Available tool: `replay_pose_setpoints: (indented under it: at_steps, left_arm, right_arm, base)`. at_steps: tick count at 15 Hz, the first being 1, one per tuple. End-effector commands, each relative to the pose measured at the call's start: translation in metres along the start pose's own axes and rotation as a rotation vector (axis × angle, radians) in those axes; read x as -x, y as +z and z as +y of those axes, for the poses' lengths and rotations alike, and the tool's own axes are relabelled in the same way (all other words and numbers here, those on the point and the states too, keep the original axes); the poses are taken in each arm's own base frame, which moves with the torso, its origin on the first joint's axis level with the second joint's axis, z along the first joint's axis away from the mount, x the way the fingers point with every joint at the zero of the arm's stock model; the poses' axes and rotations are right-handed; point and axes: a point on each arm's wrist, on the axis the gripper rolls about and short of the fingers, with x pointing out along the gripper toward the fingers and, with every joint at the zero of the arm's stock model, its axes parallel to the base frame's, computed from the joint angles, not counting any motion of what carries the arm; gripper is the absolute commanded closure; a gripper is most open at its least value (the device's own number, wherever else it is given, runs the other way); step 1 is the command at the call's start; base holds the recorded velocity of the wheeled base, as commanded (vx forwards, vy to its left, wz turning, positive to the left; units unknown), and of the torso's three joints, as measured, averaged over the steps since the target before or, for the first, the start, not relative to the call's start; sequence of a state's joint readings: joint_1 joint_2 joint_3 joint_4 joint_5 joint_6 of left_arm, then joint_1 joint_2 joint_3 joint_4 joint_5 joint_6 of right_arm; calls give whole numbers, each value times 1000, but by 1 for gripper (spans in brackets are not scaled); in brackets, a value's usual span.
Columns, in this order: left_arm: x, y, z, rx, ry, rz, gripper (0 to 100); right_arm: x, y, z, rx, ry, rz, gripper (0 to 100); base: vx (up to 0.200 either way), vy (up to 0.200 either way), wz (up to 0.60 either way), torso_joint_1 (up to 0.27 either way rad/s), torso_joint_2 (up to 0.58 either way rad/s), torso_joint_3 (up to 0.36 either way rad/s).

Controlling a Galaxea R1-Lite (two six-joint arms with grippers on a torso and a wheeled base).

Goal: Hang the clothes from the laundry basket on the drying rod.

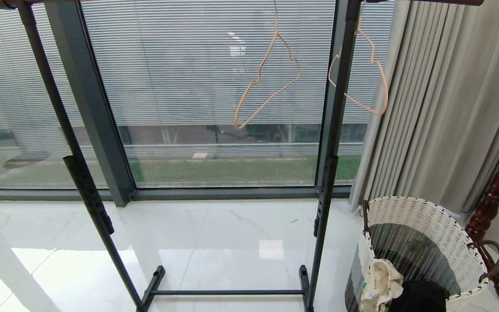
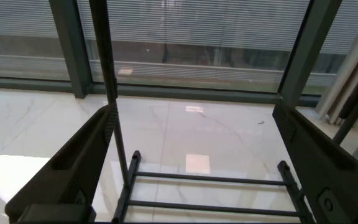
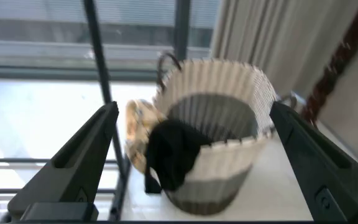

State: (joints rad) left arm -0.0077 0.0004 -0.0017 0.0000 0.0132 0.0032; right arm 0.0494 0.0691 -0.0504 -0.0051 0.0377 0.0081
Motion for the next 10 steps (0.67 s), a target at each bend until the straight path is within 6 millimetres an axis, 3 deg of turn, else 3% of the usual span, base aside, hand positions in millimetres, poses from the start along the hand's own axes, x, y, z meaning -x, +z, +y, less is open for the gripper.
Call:
replay_pose_setpoints:
  at_steps: [1, 5, 7, 10]
  left_arm:
    - [0, 0, 0, 0, 1, 0, 0]
    - [0, 0, 0, 0, 1, 0, 0]
    - [0, 0, 0, 2, 1, 0, 0]
    - [0, 0, 0, 2, 1, 0, 0]
  right_arm:
    - [-27, 61, 1, 27, 139, 110, 0]
    - [-112, 50, -10, 377, 86, 592, 0]
    - [-162, 41, -22, 543, 180, 755, 0]
    - [-194, 13, -28, 714, 358, 913, 0]
  base:
    - [0, 0, 0, 0, 0, 0]
    - [0, 0, 0, 0, 0, 0]
    - [0, 0, 0, 0, 0, 0]
    - [0, 0, 0, 0, 0, 0]
